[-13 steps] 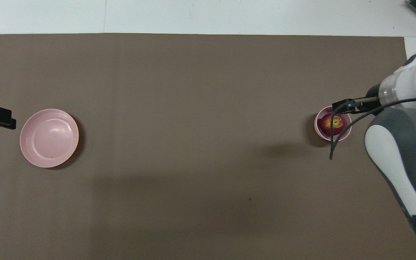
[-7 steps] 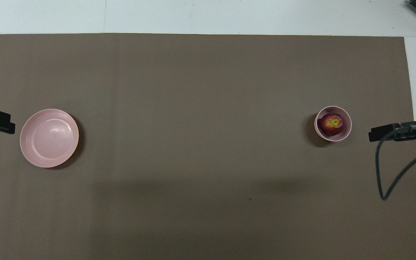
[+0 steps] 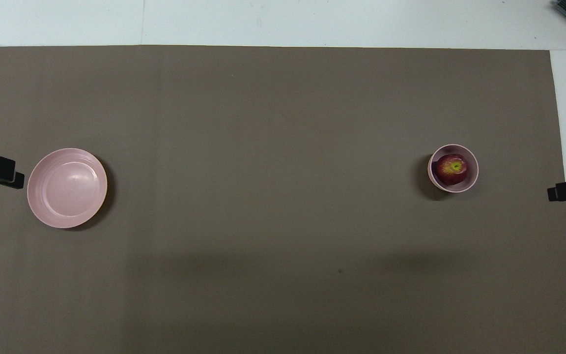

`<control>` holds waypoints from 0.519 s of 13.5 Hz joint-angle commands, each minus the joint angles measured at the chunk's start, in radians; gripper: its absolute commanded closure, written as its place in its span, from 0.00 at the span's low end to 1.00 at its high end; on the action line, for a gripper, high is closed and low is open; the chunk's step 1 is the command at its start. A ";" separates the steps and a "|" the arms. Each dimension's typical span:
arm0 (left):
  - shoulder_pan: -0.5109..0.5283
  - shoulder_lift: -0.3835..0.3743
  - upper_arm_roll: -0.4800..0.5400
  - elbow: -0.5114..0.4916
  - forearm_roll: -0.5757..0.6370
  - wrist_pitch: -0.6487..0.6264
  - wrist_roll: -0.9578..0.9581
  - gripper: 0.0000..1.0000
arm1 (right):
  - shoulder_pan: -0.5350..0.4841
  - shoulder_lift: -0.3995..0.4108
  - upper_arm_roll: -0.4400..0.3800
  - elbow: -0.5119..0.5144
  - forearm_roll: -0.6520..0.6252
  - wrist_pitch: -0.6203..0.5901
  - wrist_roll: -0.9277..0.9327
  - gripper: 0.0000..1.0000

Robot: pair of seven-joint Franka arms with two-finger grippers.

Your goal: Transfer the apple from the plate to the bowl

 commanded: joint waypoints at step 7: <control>0.017 0.002 0.008 0.011 0.035 0.011 0.095 0.00 | -0.020 0.118 -0.001 0.220 0.092 -0.098 0.044 0.00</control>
